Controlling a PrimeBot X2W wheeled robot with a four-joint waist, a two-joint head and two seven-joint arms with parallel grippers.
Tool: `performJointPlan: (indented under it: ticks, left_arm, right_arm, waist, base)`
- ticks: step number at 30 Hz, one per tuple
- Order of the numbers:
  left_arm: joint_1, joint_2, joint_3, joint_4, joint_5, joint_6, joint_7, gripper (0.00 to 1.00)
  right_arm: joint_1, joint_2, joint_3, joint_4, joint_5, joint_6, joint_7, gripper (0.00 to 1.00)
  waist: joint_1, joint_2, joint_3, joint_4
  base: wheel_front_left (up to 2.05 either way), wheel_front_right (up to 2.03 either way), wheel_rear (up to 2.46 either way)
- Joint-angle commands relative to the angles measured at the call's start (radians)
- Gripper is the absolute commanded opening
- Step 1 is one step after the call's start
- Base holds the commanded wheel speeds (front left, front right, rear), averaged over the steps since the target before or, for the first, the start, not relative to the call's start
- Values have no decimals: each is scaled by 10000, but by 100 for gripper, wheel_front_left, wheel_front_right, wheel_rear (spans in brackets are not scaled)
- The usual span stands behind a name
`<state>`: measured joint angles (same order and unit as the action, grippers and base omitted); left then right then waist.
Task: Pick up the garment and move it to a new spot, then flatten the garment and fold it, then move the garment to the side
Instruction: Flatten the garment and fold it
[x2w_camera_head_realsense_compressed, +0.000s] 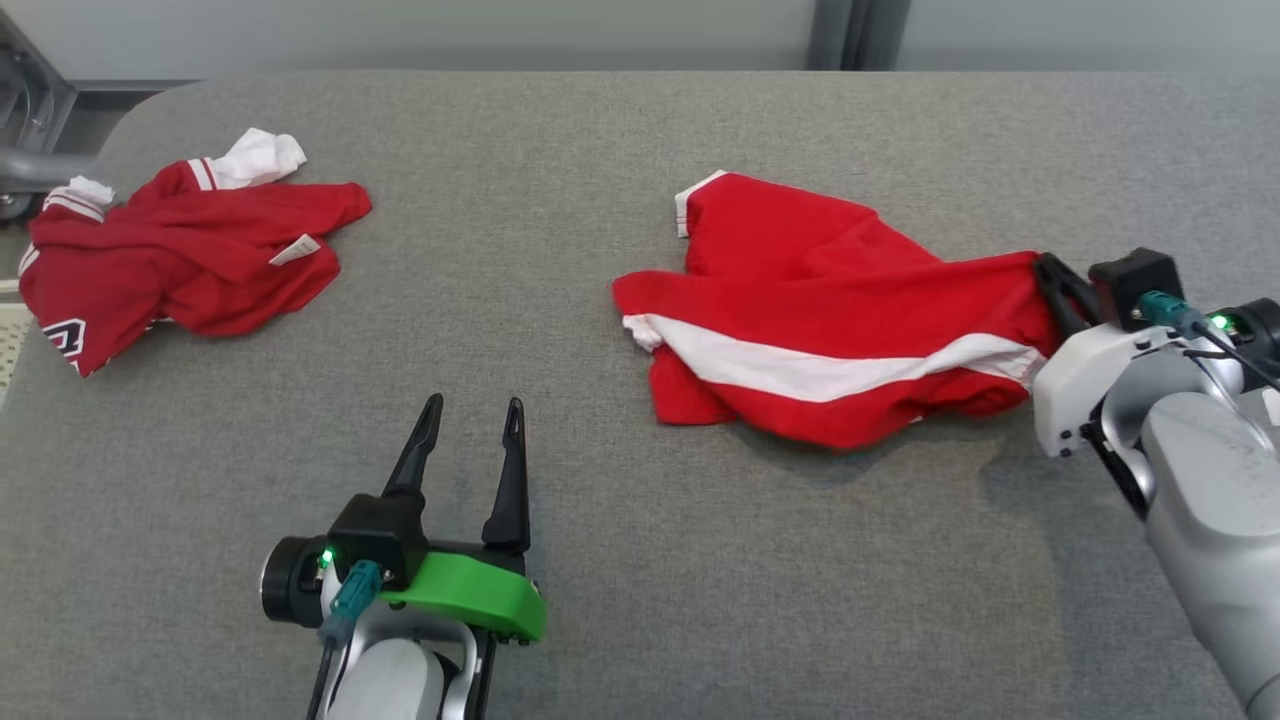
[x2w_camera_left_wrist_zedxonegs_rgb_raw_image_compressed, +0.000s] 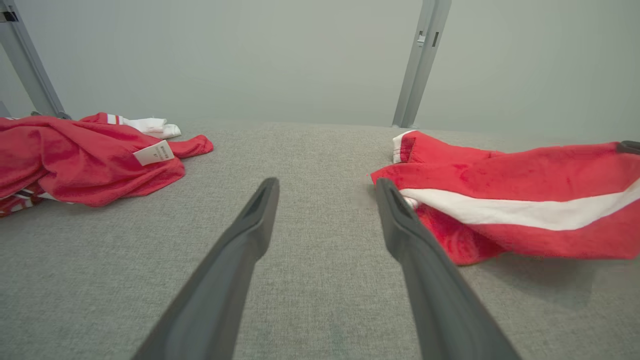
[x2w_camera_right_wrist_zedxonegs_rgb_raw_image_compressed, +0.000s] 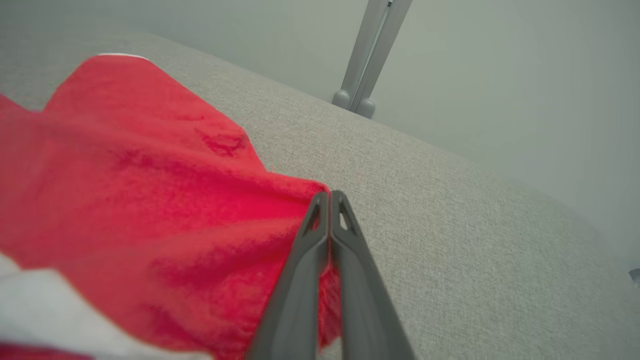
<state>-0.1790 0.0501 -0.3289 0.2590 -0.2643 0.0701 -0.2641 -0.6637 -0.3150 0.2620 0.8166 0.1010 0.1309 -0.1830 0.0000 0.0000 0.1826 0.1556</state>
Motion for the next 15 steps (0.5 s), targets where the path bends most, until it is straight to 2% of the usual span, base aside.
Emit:
performJointPlan:
  ticks: [1, 7, 12, 14, 15]
  left_arm:
    - [-207, 6, -59, -75, -119, 8, -4, 100]
    - [-350, 6, -198, -171, -154, 103, -4, 100]
    - [-426, 6, -319, -150, -99, 98, -4, 100]
    - [-432, 6, -337, -134, -54, 66, -4, 100]
    - [-427, 6, -338, -127, -36, 45, -4, 100]
  right_arm:
    - [-201, -196, 64, 243, 121, -3, 54, 0]
    - [-608, -785, 404, 1242, 624, -3, -37, 0]
    - [-818, -943, 833, 1780, 1093, -3, -400, 0]
    - [-861, -909, 820, 1892, 1190, -3, -556, 35]
    - [-871, -875, 818, 1926, 1237, -3, -619, 91]
  waist:
    - [0, 0, 264, 308]
    - [0, 0, 506, 529]
    - [0, 0, 604, 362]
    - [0, 0, 607, 222]
    - [0, 0, 603, 143]
  base:
    - [0, 0, 0]
    - [0, 0, 0]
    - [0, 0, 0]
    - [0, 0, 0]
    - [0, 0, 0]
